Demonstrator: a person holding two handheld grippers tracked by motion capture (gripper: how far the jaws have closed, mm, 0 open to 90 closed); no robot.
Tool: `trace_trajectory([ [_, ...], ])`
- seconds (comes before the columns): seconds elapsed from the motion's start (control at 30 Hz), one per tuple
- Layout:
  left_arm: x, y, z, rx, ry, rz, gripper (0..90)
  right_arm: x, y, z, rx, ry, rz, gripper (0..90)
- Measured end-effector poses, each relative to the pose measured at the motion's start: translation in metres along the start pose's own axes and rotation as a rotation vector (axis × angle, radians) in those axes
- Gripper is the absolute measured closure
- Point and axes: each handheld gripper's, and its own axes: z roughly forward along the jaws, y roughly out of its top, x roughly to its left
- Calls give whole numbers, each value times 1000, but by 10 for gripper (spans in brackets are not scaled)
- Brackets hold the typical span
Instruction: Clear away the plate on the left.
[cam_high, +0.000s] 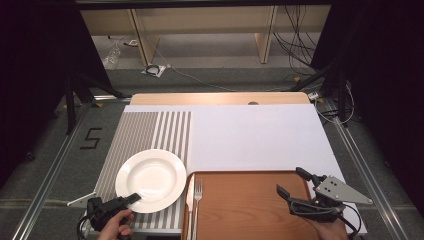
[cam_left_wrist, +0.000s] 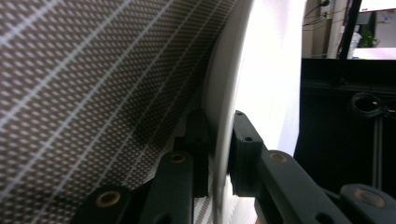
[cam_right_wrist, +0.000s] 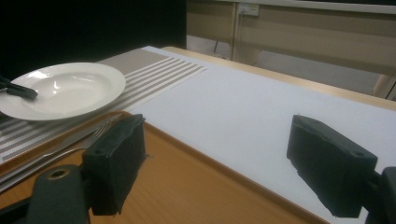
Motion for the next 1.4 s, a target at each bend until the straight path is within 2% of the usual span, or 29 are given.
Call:
trace_trajectory([
  [0.33,-1,1,-2,5,-86,-5,796,0,0,0,-1,-2,-1,203],
  [0.6,-7,-1,-1,21,-108,30,793,0,0,-1,-1,-4,0,203],
  [0.7,-8,-2,1,33,-124,28,793,0,0,0,0,-4,-1,203],
  [0.87,-12,-4,4,47,-127,48,791,-1,0,-1,-1,-5,2,203],
  [1.23,-21,-9,10,96,-159,89,790,0,0,0,1,-5,-1,203],
  [1.4,-26,-16,14,117,-175,96,790,-1,0,0,3,-7,5,204],
])
